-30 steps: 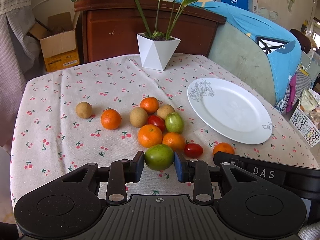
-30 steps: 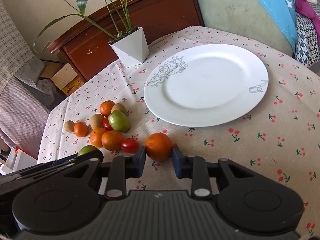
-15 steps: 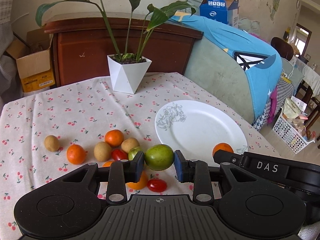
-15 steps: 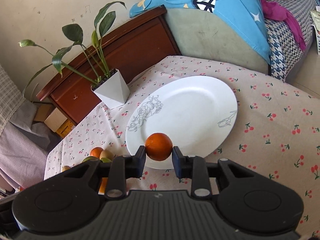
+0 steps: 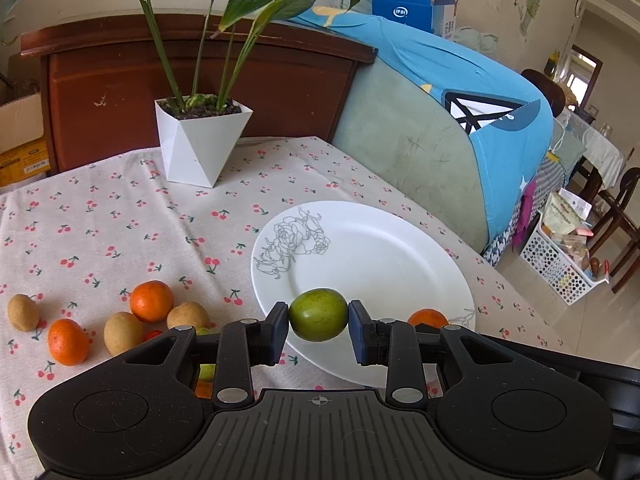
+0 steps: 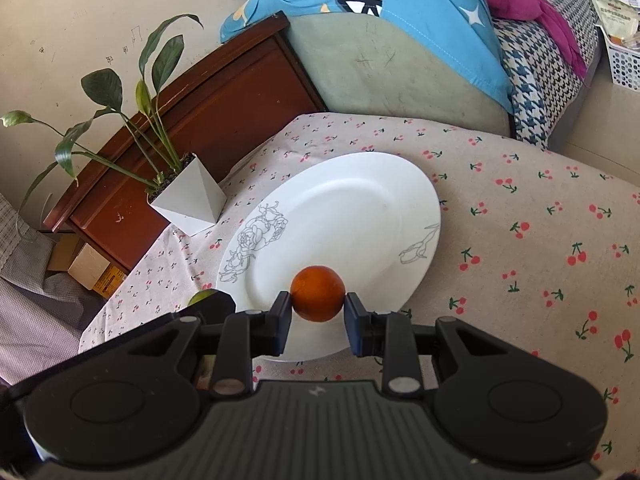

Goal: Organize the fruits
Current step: 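Carry both fruits onto the white plate and open both tools, then move both open tools back to the fruit cluster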

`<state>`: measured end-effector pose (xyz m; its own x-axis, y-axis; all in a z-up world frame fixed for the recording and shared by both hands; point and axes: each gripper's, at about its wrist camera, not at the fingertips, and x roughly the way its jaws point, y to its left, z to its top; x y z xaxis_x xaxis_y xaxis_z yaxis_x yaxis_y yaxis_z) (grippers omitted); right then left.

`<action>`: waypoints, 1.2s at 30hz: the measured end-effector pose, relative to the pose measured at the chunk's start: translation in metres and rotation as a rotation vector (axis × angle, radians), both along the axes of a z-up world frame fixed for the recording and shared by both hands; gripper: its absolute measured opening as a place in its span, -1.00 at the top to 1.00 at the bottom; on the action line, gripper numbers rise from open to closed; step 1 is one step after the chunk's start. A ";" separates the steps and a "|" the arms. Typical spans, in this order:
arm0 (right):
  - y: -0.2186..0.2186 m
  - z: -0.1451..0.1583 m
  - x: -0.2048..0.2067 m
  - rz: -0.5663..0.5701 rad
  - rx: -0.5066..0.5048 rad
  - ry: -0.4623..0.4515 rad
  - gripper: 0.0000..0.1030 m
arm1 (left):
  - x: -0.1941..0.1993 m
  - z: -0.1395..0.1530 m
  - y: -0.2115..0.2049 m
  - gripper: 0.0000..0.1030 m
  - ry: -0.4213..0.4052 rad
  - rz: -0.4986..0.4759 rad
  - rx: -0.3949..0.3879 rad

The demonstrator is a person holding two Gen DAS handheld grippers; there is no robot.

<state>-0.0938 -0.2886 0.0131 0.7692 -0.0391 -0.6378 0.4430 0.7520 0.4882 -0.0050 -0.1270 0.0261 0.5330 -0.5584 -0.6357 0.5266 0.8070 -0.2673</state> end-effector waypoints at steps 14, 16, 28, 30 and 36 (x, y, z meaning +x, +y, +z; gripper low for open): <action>-0.012 0.002 0.006 -0.034 -0.011 0.007 0.40 | 0.005 -0.009 -0.010 0.20 -0.008 0.007 0.016; -0.016 0.004 0.008 -0.047 -0.033 0.009 0.40 | 0.005 -0.010 -0.012 0.20 -0.007 0.005 0.021; -0.060 -0.005 0.030 -0.183 -0.145 0.068 0.36 | 0.003 -0.020 -0.015 0.02 -0.023 0.028 0.082; -0.064 -0.010 0.033 -0.184 -0.131 0.077 0.36 | 0.003 -0.023 -0.016 0.02 -0.022 0.029 0.094; -0.062 -0.015 0.042 -0.133 -0.126 0.060 0.33 | 0.000 -0.028 -0.017 -0.02 -0.036 0.034 0.104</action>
<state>-0.0516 -0.3505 -0.0023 0.7128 -0.2198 -0.6660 0.5677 0.7384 0.3640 -0.0045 -0.1439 -0.0024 0.5742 -0.4715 -0.6693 0.5061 0.8470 -0.1625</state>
